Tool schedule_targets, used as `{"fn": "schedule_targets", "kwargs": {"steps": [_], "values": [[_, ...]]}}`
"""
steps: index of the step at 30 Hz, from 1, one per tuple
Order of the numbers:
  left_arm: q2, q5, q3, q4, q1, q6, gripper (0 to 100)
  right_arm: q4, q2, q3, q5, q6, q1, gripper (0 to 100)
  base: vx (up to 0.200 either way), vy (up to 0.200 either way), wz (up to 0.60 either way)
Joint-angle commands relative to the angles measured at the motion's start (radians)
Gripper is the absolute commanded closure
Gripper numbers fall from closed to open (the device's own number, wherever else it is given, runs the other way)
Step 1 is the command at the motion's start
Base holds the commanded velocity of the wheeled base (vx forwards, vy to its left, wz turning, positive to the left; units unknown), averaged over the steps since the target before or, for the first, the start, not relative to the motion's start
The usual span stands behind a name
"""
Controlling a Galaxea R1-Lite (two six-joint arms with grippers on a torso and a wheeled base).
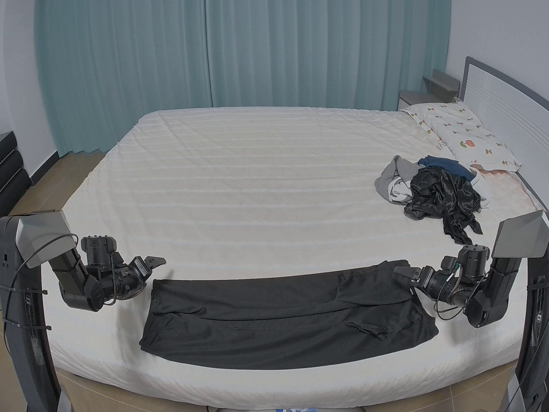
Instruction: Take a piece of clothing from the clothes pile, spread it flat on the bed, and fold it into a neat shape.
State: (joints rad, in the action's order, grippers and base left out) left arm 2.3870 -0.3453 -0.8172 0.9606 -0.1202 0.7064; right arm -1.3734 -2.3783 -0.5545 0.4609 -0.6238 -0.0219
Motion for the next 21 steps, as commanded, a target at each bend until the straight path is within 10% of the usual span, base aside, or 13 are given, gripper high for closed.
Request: {"fn": "schedule_targets", "kwargs": {"steps": [1,11,21], "values": [[-0.118,0.034,0.013,-0.013,-0.003,0.056,0,0.005,0.126,0.036,-0.011,-0.050,0.045,0,0.000,0.000,0.00],[-0.292,0.158,-0.016,-0.319,0.036,0.065,0,0.175,0.205,-0.010,-0.180,-0.097,0.183,0,0.000,0.000,0.00],[-0.350,0.178,0.234,-0.341,0.082,0.185,0,0.254,0.223,0.027,-0.297,-0.313,0.246,0,0.000,0.000,0.00]]}}
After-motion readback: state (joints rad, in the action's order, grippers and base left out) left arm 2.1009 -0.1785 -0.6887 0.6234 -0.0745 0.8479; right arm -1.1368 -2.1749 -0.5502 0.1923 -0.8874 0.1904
